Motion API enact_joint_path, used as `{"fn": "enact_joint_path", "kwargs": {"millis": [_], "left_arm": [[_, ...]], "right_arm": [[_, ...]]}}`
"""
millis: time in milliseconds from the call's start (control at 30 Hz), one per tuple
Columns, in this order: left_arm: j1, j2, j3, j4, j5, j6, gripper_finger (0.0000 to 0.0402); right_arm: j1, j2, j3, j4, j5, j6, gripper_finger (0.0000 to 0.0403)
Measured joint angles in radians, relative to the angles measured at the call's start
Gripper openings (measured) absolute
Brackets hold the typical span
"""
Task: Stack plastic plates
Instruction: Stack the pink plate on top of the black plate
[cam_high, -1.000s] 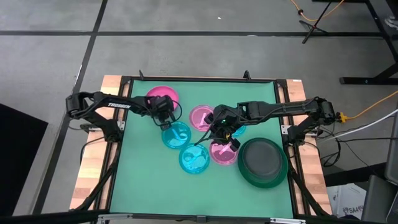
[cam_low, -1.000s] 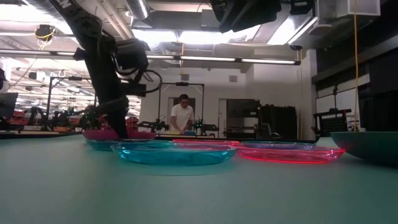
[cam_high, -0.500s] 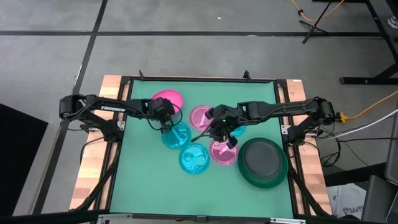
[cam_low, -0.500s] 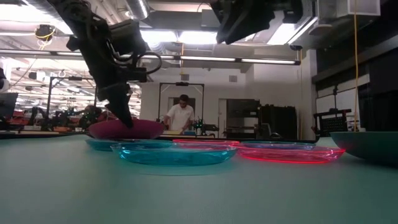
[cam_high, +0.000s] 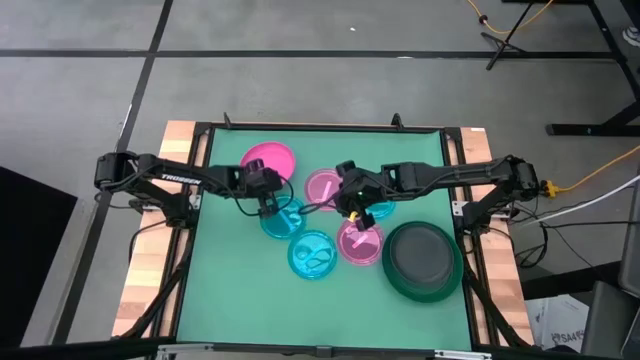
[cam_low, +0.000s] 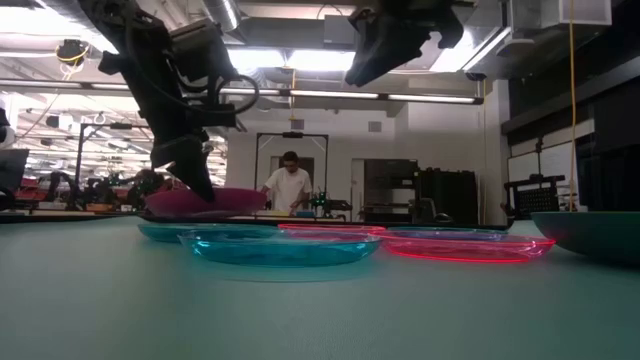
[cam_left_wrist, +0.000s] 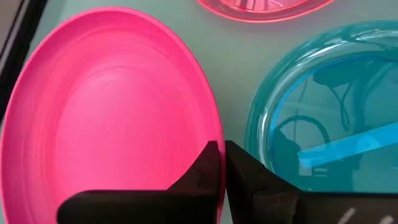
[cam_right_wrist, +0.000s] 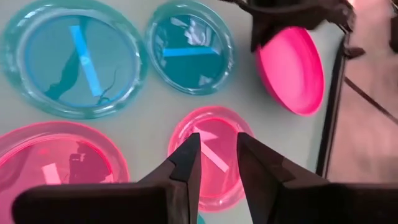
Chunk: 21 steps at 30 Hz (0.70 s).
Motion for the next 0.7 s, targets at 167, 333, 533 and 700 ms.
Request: {"fn": "enact_joint_path", "kwargs": {"millis": [167,333,533,700], "left_arm": [[-0.047,0.0,0.0,0.012,-0.025,0.0,0.0002],[-0.109,0.0,0.002,0.06,-0.041,-0.003,0.0002],[-0.188,-0.001,0.002,0.085,-0.088,-0.008,0.0002],[-0.254,-0.001,0.002,0.117,-0.105,-0.033,0.0002]], "right_arm": [[0.0,0.0,0.0,0.0,0.027,0.029,0.0092],[-0.013,0.0,0.0,0.0,0.045,0.062,0.0092],[-0.061,0.0,0.0,0.0,0.038,0.073,0.0125],[-0.106,0.0,0.0,0.002,0.038,0.147,0.0186]]}}
